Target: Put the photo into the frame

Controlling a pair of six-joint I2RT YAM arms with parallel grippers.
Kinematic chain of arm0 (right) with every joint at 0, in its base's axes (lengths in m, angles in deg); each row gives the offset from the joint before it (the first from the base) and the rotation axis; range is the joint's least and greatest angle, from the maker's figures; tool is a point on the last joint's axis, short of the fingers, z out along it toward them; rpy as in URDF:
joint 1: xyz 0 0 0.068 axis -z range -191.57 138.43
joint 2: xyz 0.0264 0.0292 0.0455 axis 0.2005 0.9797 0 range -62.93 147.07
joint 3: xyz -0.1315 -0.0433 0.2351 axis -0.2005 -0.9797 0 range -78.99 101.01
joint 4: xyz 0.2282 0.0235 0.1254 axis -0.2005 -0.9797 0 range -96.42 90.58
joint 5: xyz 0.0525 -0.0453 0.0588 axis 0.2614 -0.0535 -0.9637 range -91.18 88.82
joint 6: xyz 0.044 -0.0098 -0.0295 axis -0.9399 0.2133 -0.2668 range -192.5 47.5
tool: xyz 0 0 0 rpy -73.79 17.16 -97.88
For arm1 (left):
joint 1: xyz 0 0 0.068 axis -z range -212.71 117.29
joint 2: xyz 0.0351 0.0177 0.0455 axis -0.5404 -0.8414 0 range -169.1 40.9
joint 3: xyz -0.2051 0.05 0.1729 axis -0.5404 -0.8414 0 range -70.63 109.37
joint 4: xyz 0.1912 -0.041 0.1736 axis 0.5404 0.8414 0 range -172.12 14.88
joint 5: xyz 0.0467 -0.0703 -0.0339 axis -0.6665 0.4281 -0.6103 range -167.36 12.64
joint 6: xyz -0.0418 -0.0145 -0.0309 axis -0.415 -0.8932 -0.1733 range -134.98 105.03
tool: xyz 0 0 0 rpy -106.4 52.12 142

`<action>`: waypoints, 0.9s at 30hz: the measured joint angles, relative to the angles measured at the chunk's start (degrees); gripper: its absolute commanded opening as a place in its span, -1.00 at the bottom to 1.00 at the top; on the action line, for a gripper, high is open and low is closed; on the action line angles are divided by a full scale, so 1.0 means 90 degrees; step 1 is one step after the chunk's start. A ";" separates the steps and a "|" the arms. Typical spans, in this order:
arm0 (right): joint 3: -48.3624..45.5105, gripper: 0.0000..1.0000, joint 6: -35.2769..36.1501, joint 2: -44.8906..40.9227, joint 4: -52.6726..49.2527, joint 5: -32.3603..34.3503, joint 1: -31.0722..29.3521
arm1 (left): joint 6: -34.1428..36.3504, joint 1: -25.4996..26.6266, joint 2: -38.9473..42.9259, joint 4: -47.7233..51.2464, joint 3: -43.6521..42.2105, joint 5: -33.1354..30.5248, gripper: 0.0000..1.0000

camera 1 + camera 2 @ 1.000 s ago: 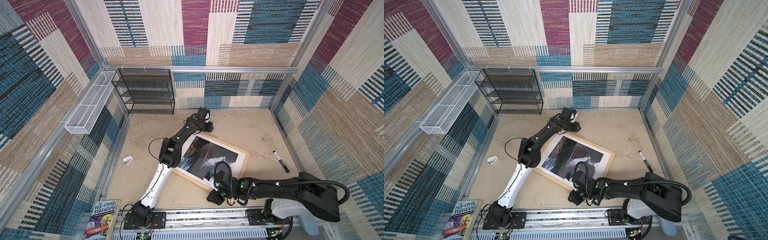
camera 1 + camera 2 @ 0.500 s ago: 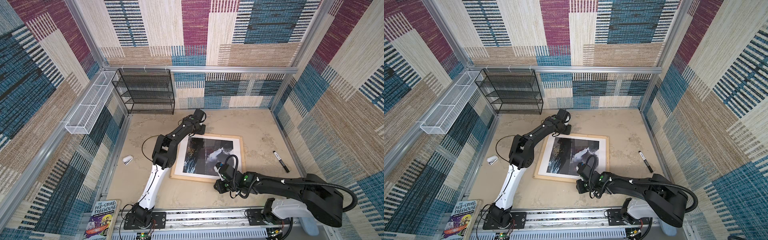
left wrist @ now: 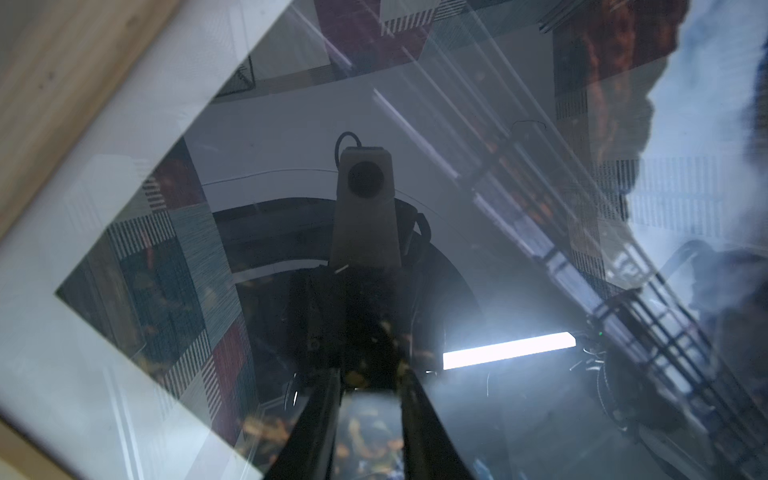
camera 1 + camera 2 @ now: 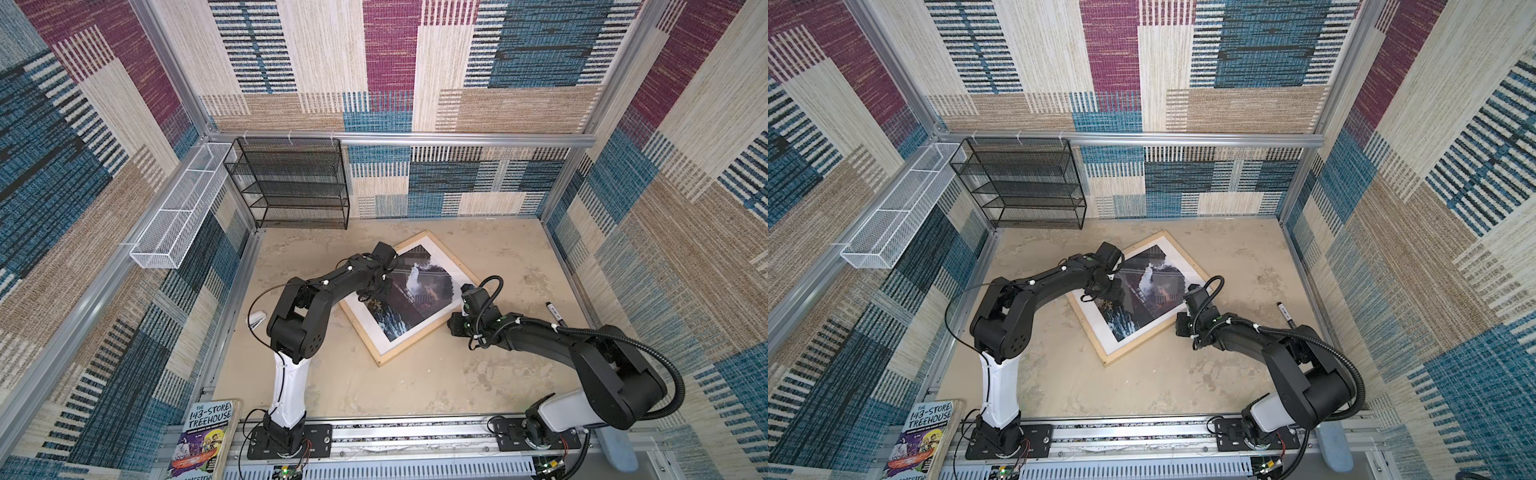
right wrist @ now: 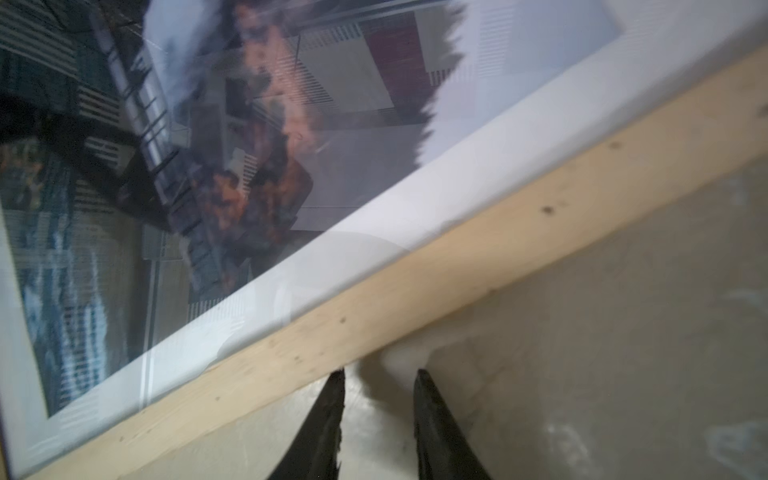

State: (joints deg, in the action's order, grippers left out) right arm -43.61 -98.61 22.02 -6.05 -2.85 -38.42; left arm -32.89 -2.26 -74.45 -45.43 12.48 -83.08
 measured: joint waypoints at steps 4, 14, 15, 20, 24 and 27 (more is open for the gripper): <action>0.0083 -0.24 0.0219 0.0044 -0.0068 0.0070 0.0124 | -0.0044 -0.0007 0.0561 0.0420 -0.0112 -0.0012 -0.10; 0.0100 -0.24 0.0355 0.0058 -0.0092 0.0083 0.0236 | 0.0085 -0.0988 -0.0350 0.0556 0.1535 -0.0865 -0.15; 0.0100 -0.23 0.0359 0.0058 -0.0092 0.0083 0.0236 | 0.0107 -0.1107 -0.0493 0.0578 0.1668 -0.0906 -0.15; 0.0049 -0.24 0.0357 0.0039 -0.0034 0.0068 0.0236 | 0.0143 -0.1506 -0.1003 0.0692 0.2137 -0.1343 -0.15; 0.0046 -0.24 0.0357 0.0058 0.0002 0.0063 0.0238 | 0.0143 -0.1632 -0.1241 0.0736 0.2234 -0.1491 -0.19; 0.0136 -0.24 0.0357 0.0165 0.0068 0.0053 0.0291 | 0.0129 -0.1668 -0.1333 0.0801 0.2076 -0.1537 -0.19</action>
State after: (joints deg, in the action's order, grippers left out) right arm -42.39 -95.39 23.50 -5.44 -2.37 -35.79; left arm -31.73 -17.27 -86.45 -38.22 31.17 -96.91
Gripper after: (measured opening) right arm 0.380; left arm 0.403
